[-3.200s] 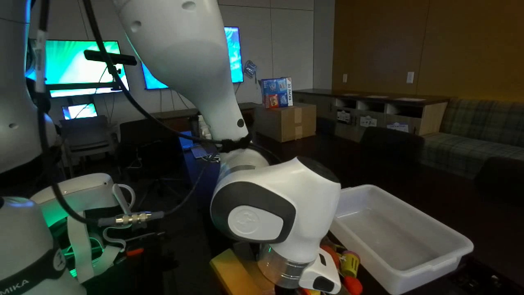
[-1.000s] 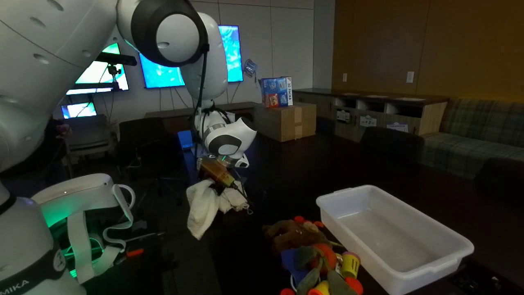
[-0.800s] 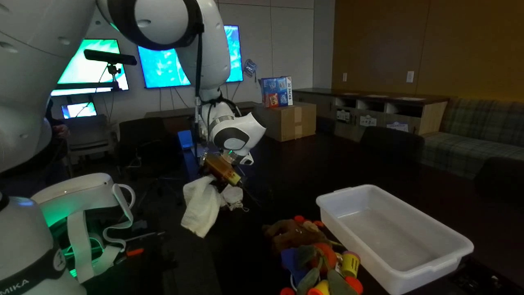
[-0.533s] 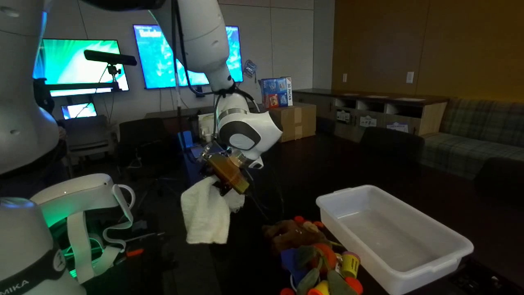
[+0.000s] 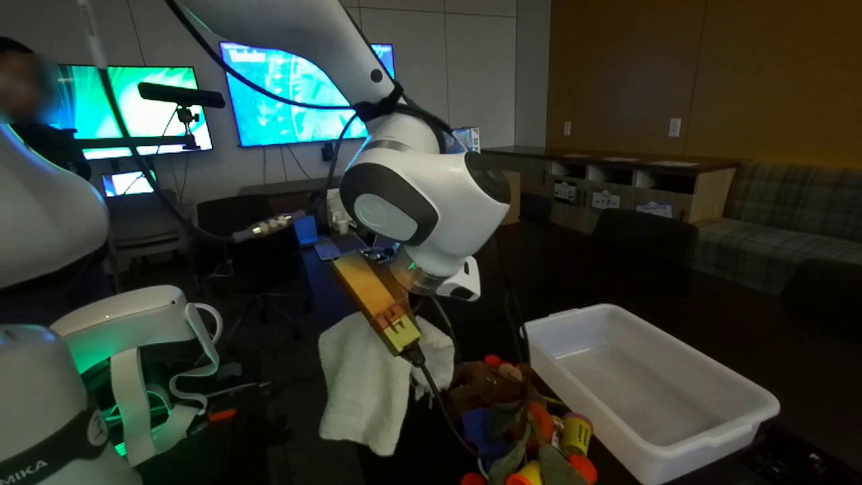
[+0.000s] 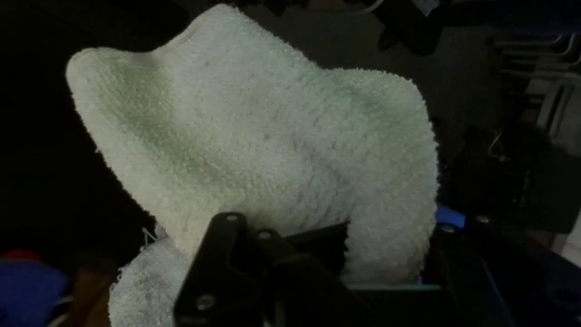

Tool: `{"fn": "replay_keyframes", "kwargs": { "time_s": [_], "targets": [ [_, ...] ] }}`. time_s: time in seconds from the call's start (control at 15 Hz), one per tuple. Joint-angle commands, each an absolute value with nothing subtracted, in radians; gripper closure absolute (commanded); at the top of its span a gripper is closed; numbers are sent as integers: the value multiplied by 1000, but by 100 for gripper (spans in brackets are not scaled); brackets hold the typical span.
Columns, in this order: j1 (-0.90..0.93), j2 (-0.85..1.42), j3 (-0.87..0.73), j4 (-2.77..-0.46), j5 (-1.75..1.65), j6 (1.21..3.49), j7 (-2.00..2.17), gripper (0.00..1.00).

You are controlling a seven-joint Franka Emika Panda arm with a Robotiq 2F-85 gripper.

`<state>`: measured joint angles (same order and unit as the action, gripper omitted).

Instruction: Use the towel sweep the things on the table to the left and then put the towel in the white bin

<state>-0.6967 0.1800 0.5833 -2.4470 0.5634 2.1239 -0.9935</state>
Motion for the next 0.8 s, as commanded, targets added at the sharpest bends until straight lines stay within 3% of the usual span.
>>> {"fn": "replay_keyframes", "kwargs": {
  "time_s": [0.0,0.33,0.73],
  "targets": [
    [-545,34,305,-2479,588,2131,-963,99],
    [-369,70,13,-2426,574,2339,-909,99],
    [-291,342,-26,-2315,656,2850,-923,100]
  ]
}}
